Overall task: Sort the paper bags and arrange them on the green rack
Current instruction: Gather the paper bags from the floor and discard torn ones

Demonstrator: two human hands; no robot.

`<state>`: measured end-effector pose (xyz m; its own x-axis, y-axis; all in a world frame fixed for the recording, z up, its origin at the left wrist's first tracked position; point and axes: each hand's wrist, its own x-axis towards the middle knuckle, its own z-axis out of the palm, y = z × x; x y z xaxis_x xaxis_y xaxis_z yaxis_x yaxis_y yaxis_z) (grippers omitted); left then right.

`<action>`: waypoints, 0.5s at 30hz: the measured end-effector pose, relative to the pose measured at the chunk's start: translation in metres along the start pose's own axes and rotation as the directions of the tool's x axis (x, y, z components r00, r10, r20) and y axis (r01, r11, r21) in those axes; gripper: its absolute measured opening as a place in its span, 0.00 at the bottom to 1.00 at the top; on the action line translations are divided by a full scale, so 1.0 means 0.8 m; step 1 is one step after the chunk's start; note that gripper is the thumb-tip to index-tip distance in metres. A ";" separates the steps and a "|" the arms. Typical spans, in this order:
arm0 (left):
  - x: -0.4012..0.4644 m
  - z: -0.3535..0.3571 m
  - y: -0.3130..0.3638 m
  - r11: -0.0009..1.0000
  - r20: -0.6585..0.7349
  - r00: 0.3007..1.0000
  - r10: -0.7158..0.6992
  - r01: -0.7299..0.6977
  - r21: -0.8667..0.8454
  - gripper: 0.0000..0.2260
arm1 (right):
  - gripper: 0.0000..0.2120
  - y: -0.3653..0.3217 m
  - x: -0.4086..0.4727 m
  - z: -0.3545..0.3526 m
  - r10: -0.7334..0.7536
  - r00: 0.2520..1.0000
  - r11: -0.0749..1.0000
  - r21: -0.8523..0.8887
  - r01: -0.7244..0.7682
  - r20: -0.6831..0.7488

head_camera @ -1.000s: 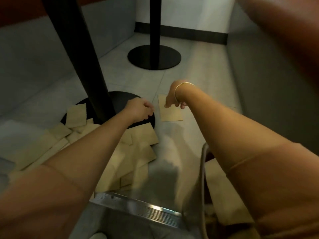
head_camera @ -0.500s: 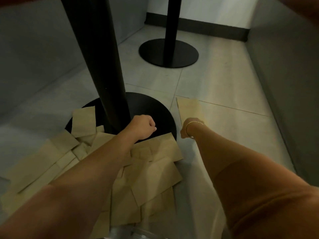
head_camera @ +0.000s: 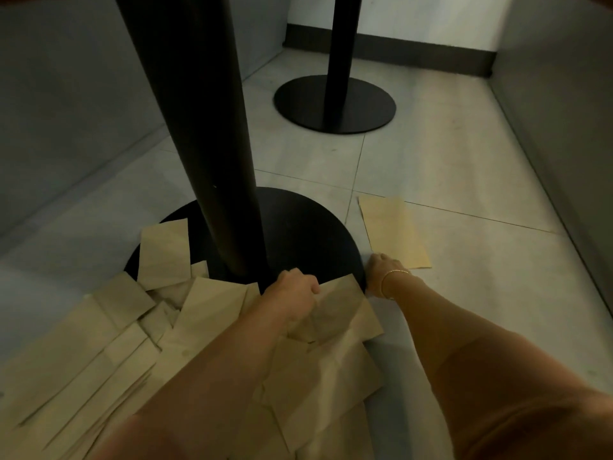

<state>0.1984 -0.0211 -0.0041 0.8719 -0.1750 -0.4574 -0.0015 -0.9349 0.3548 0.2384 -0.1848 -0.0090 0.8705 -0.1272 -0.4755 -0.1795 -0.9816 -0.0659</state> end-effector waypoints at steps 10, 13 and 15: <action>0.023 0.019 0.003 0.987 -0.081 0.993 -0.086 0.095 0.127 0.27 | 0.26 0.018 0.008 0.007 0.082 0.993 0.996 0.029 -0.080 -0.080; 0.029 0.020 0.009 0.978 -0.070 0.991 -0.112 0.122 0.167 0.24 | 0.26 0.022 0.013 0.007 0.089 0.992 0.995 0.042 -0.086 -0.093; 0.032 0.020 0.012 0.970 -0.066 0.991 -0.113 0.124 0.208 0.20 | 0.25 0.022 0.017 0.008 0.088 0.991 0.994 0.079 -0.079 -0.105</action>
<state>0.2128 -0.0391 -0.0254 0.8970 -0.0479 -0.4395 0.0047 -0.9930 0.1178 0.2437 -0.2029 -0.0222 0.8948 -0.2270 -0.3845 -0.2837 -0.9540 -0.0969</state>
